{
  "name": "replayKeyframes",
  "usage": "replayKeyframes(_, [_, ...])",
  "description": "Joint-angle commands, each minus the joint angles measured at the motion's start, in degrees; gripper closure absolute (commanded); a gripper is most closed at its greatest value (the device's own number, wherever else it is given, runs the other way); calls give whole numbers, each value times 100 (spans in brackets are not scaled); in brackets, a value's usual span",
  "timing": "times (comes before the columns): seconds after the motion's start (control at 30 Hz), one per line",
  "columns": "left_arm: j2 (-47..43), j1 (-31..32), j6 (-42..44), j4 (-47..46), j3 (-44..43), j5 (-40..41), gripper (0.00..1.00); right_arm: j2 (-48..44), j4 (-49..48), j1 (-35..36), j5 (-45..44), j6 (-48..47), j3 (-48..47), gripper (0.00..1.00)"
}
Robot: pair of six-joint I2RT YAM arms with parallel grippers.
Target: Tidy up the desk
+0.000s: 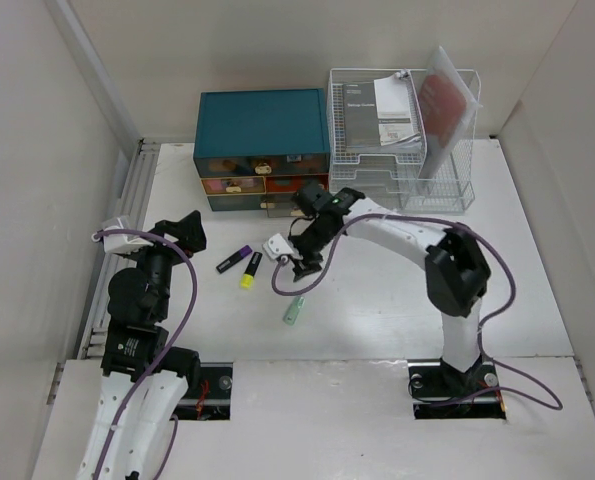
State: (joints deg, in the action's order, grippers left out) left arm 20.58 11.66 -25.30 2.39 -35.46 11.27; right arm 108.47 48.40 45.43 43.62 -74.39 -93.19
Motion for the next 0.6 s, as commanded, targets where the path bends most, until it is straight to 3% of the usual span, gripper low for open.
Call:
replayKeyframes(0.0, [16, 20, 95, -283, 13, -63, 2, 368, 1560, 176, 597, -1052, -34, 45])
replayKeyframes(0.57, [16, 20, 95, -283, 13, -63, 2, 254, 30, 616, -660, -244, 977, 49])
